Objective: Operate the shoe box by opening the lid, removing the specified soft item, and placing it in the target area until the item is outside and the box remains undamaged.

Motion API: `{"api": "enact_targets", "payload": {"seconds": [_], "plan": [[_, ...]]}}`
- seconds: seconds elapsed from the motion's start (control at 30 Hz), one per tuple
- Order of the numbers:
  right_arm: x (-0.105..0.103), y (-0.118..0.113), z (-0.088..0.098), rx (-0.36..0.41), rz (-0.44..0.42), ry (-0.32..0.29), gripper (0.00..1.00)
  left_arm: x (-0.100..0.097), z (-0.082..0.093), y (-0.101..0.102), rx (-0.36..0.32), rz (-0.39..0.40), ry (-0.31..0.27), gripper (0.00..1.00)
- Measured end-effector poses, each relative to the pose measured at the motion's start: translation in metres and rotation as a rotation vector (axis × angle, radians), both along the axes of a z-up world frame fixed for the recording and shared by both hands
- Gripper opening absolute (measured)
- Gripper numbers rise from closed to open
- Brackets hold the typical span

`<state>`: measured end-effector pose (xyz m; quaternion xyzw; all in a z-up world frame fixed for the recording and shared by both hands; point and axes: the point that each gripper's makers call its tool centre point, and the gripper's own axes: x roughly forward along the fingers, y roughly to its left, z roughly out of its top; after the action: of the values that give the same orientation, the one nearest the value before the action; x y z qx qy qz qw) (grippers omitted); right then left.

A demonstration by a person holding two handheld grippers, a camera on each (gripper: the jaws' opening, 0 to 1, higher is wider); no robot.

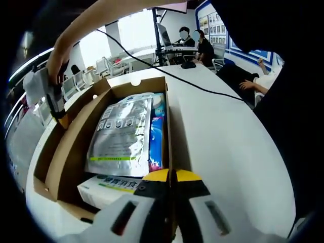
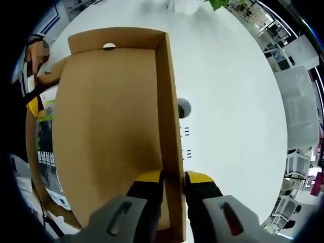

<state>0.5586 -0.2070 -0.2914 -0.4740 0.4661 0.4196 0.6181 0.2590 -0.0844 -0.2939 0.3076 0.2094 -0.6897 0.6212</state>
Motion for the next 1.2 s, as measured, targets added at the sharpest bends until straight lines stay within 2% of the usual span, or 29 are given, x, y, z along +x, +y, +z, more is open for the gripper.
{"api": "enact_targets", "payload": {"seconds": [0.43,0.63,0.87,1.03,1.2], "plan": [[0.0056,-0.0023,-0.0035,-0.016,-0.024,-0.012,0.25,-0.0003,0.0001,-0.0004,0.000,-0.002,-0.002,0.02],[0.0091,-0.0035,-0.0023,-0.025,-0.030,-0.030,0.33,-0.0004,0.0002,-0.0006,0.000,-0.002,-0.002,0.02],[0.0053,-0.0076,-0.0009,-0.015,-0.053,-0.008,0.38,-0.0002,-0.0001,-0.0005,0.001,0.001,0.000,0.02],[0.0046,-0.0090,-0.0006,-0.014,-0.059,-0.011,0.46,-0.0001,-0.0003,-0.0006,0.001,0.001,0.000,0.02],[0.0056,-0.0092,0.0009,-0.017,-0.059,-0.016,0.47,0.0003,-0.0002,-0.0006,0.001,0.004,0.003,0.02]]}}
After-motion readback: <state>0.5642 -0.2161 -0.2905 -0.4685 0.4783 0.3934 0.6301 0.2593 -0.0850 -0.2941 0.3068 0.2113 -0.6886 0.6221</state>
